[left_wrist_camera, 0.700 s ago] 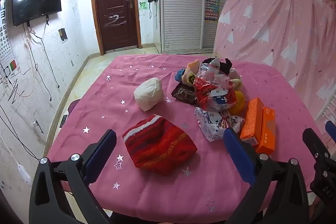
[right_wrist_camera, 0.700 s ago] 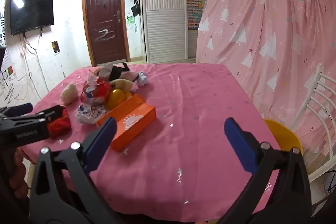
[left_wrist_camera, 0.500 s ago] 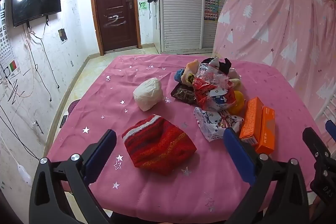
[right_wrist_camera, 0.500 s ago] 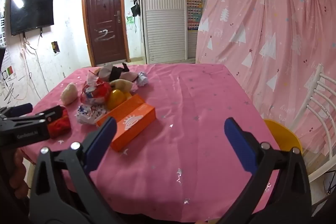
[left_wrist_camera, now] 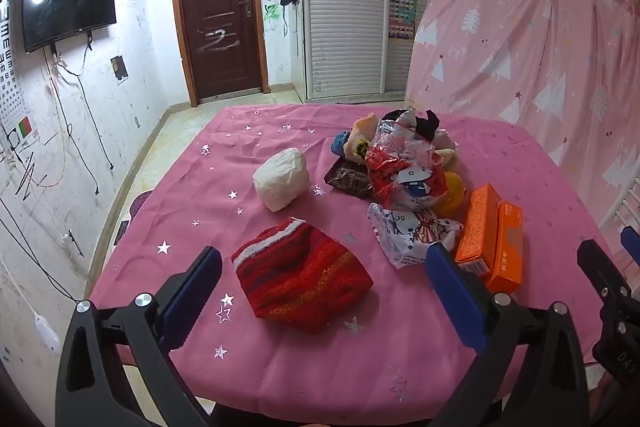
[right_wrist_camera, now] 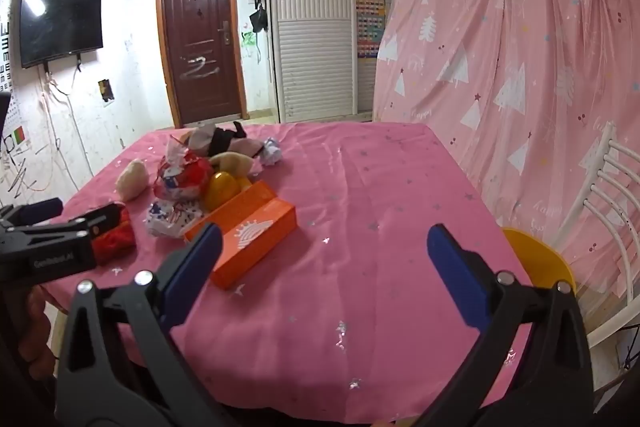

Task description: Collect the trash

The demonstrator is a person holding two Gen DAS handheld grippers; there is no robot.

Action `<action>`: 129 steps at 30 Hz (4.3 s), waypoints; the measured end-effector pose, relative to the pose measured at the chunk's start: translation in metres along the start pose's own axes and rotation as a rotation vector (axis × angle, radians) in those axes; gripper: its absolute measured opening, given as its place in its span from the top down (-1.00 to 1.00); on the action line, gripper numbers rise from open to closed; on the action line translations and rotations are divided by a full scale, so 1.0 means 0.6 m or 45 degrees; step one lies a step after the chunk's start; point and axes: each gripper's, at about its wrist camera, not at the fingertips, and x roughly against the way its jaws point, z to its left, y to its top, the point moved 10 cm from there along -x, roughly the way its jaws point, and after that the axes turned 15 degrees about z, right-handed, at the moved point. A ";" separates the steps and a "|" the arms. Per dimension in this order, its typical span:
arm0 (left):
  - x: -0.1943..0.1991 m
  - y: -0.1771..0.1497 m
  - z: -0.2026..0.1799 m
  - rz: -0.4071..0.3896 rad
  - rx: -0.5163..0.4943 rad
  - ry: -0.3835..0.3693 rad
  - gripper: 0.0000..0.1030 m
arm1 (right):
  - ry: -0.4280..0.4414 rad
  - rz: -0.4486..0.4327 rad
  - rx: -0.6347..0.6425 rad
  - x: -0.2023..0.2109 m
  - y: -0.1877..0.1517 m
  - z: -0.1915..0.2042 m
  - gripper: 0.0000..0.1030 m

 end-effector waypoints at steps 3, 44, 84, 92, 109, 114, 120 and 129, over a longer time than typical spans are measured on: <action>0.005 -0.001 0.001 -0.003 -0.001 0.001 -0.84 | 0.000 -0.001 -0.001 0.000 0.001 -0.001 -0.91; 0.003 -0.006 -0.002 -0.002 -0.003 0.002 -0.84 | 0.002 -0.004 -0.003 0.000 0.000 0.000 -0.91; 0.008 0.014 0.015 -0.017 -0.017 0.047 -0.84 | -0.002 0.006 -0.014 -0.009 0.002 -0.008 -0.91; -0.052 0.006 0.057 0.108 0.013 -0.003 -0.84 | 0.196 0.182 0.078 -0.084 0.005 0.063 -0.91; -0.104 -0.014 0.030 0.175 -0.079 -0.188 -0.57 | 0.175 0.345 -0.001 -0.135 -0.024 0.051 -0.91; -0.102 -0.004 0.041 0.161 -0.074 -0.124 0.19 | 0.145 0.337 -0.009 -0.144 -0.018 0.042 -0.72; -0.094 -0.002 0.047 0.151 -0.045 -0.153 0.51 | 0.069 0.327 0.011 -0.141 -0.016 0.024 0.42; -0.060 0.002 0.029 0.105 -0.050 -0.246 0.62 | 0.201 0.284 -0.133 -0.121 -0.014 -0.016 0.57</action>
